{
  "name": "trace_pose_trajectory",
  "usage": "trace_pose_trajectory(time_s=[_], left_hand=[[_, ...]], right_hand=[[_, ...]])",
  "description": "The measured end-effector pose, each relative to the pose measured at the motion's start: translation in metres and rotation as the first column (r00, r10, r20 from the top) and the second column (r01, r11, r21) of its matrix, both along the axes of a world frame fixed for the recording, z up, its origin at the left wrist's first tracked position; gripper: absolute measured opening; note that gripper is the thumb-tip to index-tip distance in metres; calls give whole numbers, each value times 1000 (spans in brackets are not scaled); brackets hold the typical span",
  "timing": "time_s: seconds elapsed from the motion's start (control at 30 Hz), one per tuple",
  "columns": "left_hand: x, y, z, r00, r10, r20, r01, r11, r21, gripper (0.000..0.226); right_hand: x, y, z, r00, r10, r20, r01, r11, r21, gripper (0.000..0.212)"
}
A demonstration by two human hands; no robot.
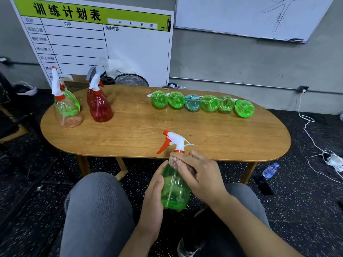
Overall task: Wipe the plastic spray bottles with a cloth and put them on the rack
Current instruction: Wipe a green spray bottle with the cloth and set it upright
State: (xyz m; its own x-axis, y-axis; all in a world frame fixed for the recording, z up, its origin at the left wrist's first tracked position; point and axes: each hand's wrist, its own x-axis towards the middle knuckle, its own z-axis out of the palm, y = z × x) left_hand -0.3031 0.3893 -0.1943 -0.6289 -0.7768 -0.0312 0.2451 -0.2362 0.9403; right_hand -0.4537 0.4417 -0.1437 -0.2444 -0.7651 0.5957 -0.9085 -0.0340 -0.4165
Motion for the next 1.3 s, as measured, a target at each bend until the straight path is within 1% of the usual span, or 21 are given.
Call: trace_pose_trajectory(time_s=[0.07,0.13,0.2,0.27,0.3,0.37,0.43,0.5,0.57,0.63,0.7,0.8,0.87,0.93,1.0,1.07,1.1,1.13,1.17,1.23,1.3], left_hand=[[1,0,-3,1000,6,-4,-6,1000,3,45],[2,0,-6,1000,17,-6,-17,1000,3,44],[3,-1,-7,999,35,-22,-35,999,16,45],[3,-1,-6,998,46,-51,-44,998,39,49],[4,-1,-5,997,47,-66,-45,998,43,50],[3,-2,-4,996,40,-80,-38,999,28,48],[2,-2,-3,997,37,-71,-36,999,15,48],[1,-2,-2,998,44,-47,-44,999,2,45],[0,-2,-3,999,27,-20,-28,999,-28,41],[-1,-1,-5,1000,20,-8,-20,999,-31,49],[0,-1,-7,1000,23,-6,-23,1000,-10,52],[0,0,-11,999,45,-20,-44,999,23,44],[-1,-2,-13,998,56,-18,-56,998,38,44],[0,-3,-14,998,63,-23,-62,997,39,43],[1,-3,-13,997,61,-51,-60,998,30,45],[1,-3,-8,996,63,-69,-61,998,28,46],[1,-2,-7,996,65,-68,-62,997,36,47],[1,-2,-5,996,66,-61,-64,997,39,47],[0,-1,-3,997,63,-46,-62,998,30,46],[0,0,-1,999,40,-20,-39,999,17,44],[2,3,0,1000,1,-10,-1,1000,0,51]], right_hand=[[3,-4,-3,1000,-21,18,21,1000,3,38],[12,0,-7,1000,4,-12,-4,1000,-24,33],[21,12,-13,987,120,-108,-125,991,-42,26],[26,24,-22,931,256,-260,-273,962,-31,23],[27,29,-27,900,290,-327,-314,949,-23,23],[25,34,-29,868,308,-389,-342,939,-19,24],[21,32,-26,871,288,-398,-325,945,-29,24],[15,23,-20,916,224,-332,-254,966,-50,24],[9,11,-13,979,122,-162,-136,988,-76,29],[2,1,-8,1000,9,2,-9,998,-70,40],[0,-3,-9,996,-53,65,57,997,-61,48],[9,5,-16,996,-16,88,23,997,-72,41],[16,16,-22,997,74,35,-71,994,-80,33],[21,27,-26,972,206,-111,-214,975,-65,26],[22,35,-28,914,302,-271,-320,947,-26,25],[17,37,-27,869,332,-365,-357,934,0,27],[13,35,-27,867,331,-373,-356,935,1,27],[11,32,-25,884,317,-344,-340,940,-9,27],[7,28,-22,921,285,-267,-304,952,-32,28],[-1,16,-14,987,155,-34,-158,984,-80,33],[-10,5,-11,992,51,118,-42,996,-75,37]])
